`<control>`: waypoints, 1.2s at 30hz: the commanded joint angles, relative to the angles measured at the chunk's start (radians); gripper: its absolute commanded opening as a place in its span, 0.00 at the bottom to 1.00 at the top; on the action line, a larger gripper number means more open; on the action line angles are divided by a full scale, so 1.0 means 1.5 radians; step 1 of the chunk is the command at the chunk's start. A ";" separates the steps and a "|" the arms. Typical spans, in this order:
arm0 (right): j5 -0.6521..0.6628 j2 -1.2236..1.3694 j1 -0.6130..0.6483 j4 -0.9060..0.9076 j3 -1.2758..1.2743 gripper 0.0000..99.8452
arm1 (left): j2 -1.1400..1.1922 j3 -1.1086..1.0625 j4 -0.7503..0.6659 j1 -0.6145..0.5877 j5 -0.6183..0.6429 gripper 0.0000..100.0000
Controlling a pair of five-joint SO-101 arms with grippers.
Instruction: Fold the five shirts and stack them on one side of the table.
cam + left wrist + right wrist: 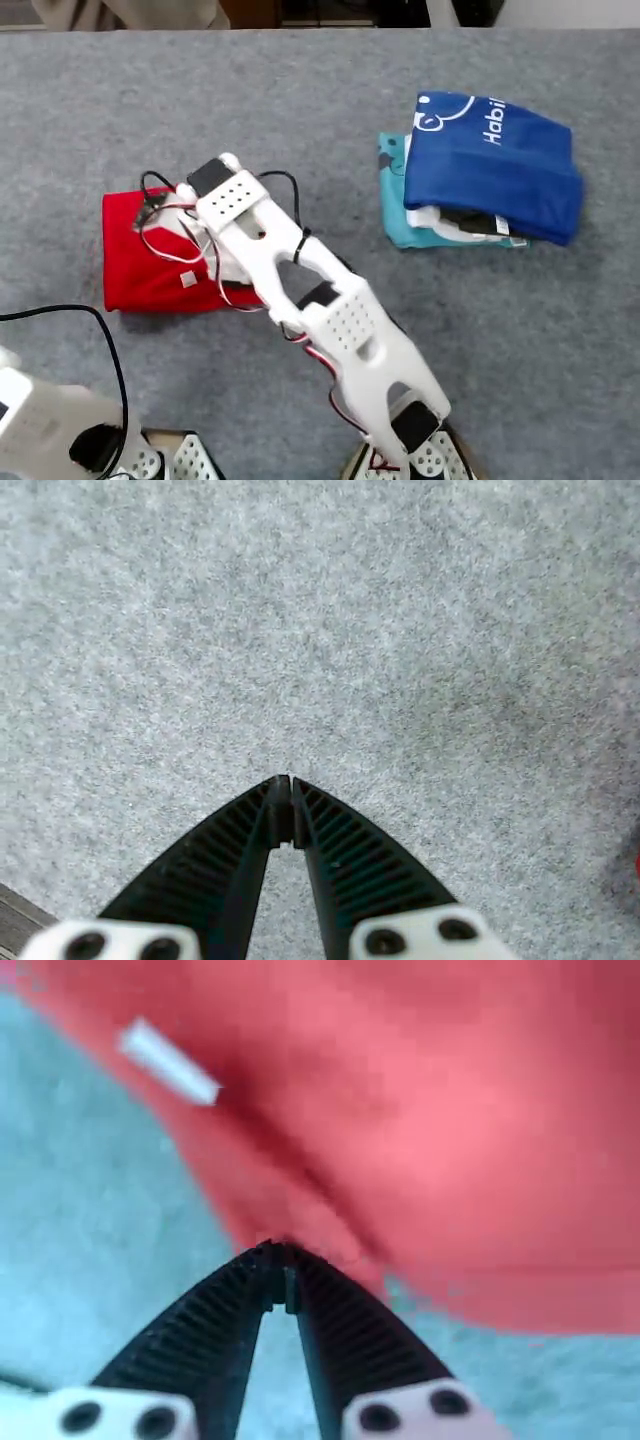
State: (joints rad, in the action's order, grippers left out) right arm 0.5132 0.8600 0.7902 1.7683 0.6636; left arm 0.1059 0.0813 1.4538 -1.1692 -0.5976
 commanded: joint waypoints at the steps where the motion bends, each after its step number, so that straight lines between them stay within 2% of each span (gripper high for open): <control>1: 0.006 -0.147 -0.007 0.012 -0.156 0.00 | -0.025 0.002 -0.018 -0.003 -0.004 0.02; 6: 0.027 -0.295 -0.014 -0.025 -0.279 0.00 | -0.025 0.002 -0.036 -0.001 -0.004 0.02; 10: 0.029 -0.319 -0.021 -0.155 -0.272 0.00 | -0.025 -0.016 -0.038 0.007 -0.003 0.02; 15: -0.062 -0.264 -0.006 -0.293 -0.265 0.00 | -0.026 -0.036 -0.038 0.008 -0.004 0.02; 18: -0.069 -0.208 -0.005 -0.269 -0.267 0.00 | -0.026 -0.036 -0.037 0.011 -0.004 0.02; 22: -0.066 -0.146 -0.016 -0.162 -0.273 0.00 | -0.031 -0.033 -0.034 0.035 -0.003 0.02; 26: -0.066 -0.144 -0.004 -0.121 -0.269 0.00 | -0.029 -0.037 -0.032 0.096 0.008 0.02; 29: -0.066 -0.162 -0.007 -0.140 -0.265 0.00 | -0.027 -0.030 -0.013 0.163 0.062 0.02; 36: -0.072 -0.241 -0.098 -0.146 -0.158 0.00 | -0.032 -0.030 -0.009 0.356 0.147 0.02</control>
State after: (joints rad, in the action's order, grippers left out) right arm 0.4166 0.5961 0.7104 1.5597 0.3214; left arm 0.1043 0.0199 1.4354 -0.7472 -0.4289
